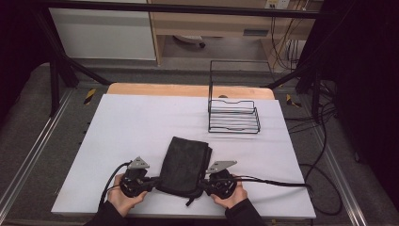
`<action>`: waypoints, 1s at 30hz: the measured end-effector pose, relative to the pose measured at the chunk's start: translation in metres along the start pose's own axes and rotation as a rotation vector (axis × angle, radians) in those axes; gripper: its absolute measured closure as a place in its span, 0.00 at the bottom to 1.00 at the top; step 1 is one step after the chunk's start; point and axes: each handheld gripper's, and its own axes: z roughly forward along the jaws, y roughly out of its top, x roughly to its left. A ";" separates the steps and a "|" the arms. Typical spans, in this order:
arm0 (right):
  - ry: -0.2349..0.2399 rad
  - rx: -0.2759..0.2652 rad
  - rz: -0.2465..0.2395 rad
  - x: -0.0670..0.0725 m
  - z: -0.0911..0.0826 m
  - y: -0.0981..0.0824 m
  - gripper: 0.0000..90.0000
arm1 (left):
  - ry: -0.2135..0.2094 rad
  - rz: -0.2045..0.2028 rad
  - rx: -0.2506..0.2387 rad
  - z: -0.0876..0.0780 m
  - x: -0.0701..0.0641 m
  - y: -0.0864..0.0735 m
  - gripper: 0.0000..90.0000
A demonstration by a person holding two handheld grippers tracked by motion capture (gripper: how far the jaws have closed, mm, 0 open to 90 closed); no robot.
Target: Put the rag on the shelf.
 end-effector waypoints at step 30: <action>-0.043 -0.079 0.203 -0.007 0.018 0.003 0.86 | -0.017 -0.009 0.045 0.005 0.008 -0.001 0.96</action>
